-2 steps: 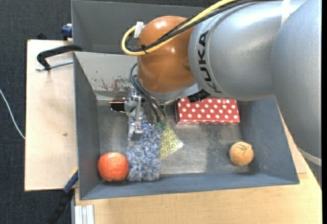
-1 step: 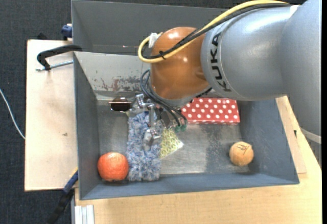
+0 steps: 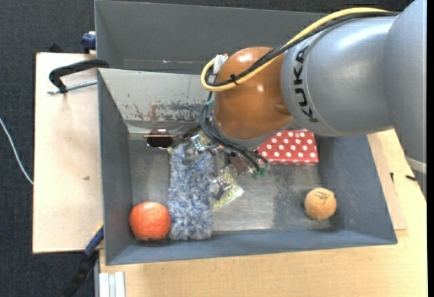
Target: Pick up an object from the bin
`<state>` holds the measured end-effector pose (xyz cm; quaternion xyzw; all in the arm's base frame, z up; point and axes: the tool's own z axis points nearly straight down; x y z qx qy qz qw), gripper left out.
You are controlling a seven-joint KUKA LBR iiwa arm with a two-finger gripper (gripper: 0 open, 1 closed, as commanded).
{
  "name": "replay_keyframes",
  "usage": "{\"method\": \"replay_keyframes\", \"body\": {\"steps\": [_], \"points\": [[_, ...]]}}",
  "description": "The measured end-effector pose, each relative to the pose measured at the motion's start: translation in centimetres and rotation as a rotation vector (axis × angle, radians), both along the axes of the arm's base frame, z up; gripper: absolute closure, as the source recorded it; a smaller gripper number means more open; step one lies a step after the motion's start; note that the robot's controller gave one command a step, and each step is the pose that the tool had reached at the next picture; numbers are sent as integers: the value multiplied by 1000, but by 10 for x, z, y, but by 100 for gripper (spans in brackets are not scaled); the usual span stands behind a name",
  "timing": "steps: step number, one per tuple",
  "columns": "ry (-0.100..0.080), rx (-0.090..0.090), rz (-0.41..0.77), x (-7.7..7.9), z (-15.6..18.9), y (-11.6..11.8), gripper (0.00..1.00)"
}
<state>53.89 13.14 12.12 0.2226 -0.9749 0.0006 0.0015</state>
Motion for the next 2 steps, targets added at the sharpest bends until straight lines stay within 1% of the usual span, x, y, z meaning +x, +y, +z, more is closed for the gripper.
{"method": "replay_keyframes", "body": {"steps": [1, 2], "points": [[-8, 4, 281, 2, 3, 10, 0], [-5, 4, 412, 4, -39, 8, 0]]}}
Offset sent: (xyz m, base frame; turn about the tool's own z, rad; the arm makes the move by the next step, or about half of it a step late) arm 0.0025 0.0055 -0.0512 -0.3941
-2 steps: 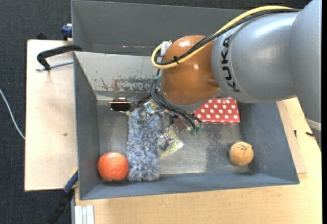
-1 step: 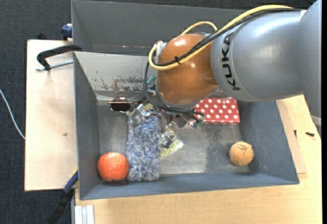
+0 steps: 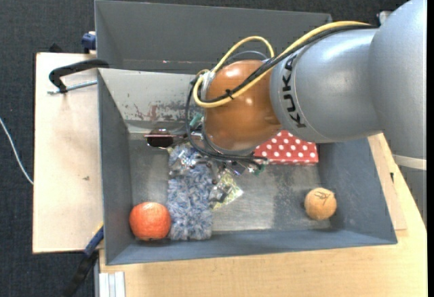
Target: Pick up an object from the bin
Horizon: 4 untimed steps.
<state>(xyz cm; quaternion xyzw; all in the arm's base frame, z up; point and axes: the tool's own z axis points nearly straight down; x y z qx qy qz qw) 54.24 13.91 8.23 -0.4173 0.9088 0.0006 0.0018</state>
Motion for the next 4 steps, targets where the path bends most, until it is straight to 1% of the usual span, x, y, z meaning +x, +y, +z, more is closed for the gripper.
{"method": "replay_keyframes", "body": {"steps": [1, 3, 4], "points": [[24, -8, 256, 5, -9, 5, 100], [25, -8, 256, 4, -5, 4, 100], [14, -2, 256, 4, 14, 4, 100]]}}
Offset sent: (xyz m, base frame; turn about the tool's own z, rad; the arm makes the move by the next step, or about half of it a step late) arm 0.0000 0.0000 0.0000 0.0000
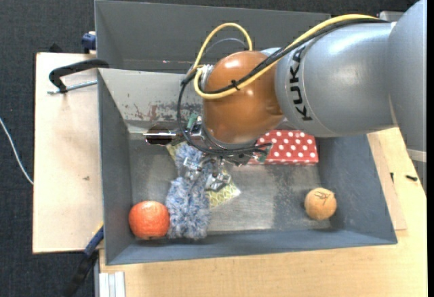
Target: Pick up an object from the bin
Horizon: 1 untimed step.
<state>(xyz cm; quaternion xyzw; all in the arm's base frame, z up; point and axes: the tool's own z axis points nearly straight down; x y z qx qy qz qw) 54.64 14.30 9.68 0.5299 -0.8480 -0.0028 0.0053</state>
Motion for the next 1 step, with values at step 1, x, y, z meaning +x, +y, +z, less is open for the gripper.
{"method": "replay_keyframes", "body": {"steps": [1], "points": [[-15, 4, -1, 3, 21, 1, 100]]}}
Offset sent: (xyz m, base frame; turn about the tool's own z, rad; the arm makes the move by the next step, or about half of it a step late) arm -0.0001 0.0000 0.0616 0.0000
